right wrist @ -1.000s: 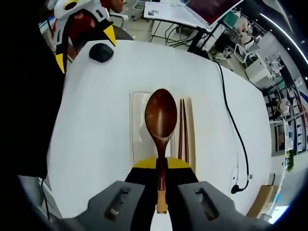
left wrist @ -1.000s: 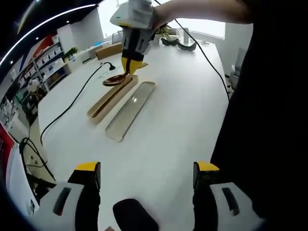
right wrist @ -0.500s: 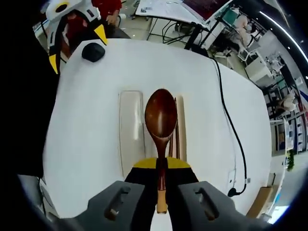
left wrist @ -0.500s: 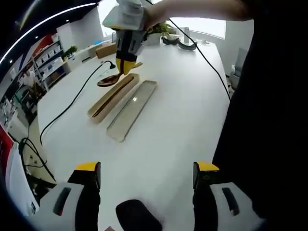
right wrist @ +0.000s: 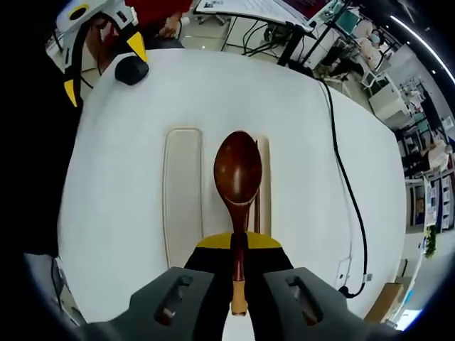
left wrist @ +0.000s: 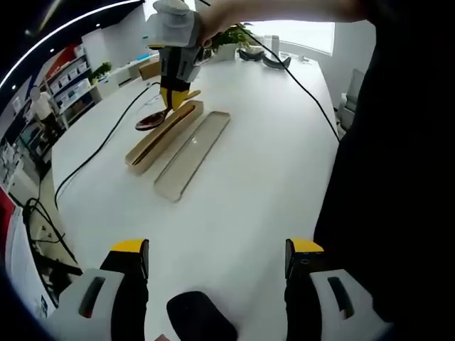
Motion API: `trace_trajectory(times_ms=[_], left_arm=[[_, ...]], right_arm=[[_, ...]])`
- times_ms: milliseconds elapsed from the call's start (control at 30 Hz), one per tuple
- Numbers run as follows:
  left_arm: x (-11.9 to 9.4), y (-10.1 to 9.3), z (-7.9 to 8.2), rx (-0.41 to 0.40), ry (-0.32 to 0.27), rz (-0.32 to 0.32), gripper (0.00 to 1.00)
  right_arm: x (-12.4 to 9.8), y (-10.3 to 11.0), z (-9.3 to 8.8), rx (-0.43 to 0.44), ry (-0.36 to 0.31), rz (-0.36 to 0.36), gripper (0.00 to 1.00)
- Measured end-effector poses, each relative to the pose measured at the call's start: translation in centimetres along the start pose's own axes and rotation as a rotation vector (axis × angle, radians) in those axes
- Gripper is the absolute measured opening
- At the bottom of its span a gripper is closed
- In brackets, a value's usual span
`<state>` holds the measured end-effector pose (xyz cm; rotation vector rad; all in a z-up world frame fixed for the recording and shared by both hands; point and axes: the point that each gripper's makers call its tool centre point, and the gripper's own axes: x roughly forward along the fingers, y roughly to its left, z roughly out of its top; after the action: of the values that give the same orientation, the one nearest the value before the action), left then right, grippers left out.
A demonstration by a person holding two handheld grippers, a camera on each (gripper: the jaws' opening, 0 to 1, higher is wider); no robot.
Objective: Arrange the utensils inside the cutlery case until each visible utensil rests in its matching compartment.
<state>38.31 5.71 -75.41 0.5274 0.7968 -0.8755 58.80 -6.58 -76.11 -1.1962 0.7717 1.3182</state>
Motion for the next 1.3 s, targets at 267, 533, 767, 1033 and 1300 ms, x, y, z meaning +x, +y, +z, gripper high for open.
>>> trace_trajectory(times_ms=[267, 533, 767, 1033, 1300], left_arm=[[0.3, 0.2, -0.5, -0.012, 0.01, -0.004, 0.8], [0.5, 0.3, -0.2, -0.015, 0.007, -0.011, 0.8], [1.0, -0.3, -0.4, -0.016, 0.021, -0.038, 0.8], [1.3, 0.2, -0.2, -0.024, 0.018, -0.023, 0.8], [1.6, 0.1, 0.2, -0.026, 0.012, -0.033, 0.78]], right_arm=[[1.5, -0.2, 0.3, 0.016, 0.002, 0.022, 0.0], [2.6, -0.3, 0.5, 0.023, 0.001, 0.042, 0.0], [3.4, -0.4, 0.8, 0.022, -0.001, 0.057, 0.0], [4.2, -0.4, 0.8, 0.02, -0.001, 0.075, 0.0], [4.8, -0.5, 0.9, 0.017, 0.004, 0.082, 0.0]])
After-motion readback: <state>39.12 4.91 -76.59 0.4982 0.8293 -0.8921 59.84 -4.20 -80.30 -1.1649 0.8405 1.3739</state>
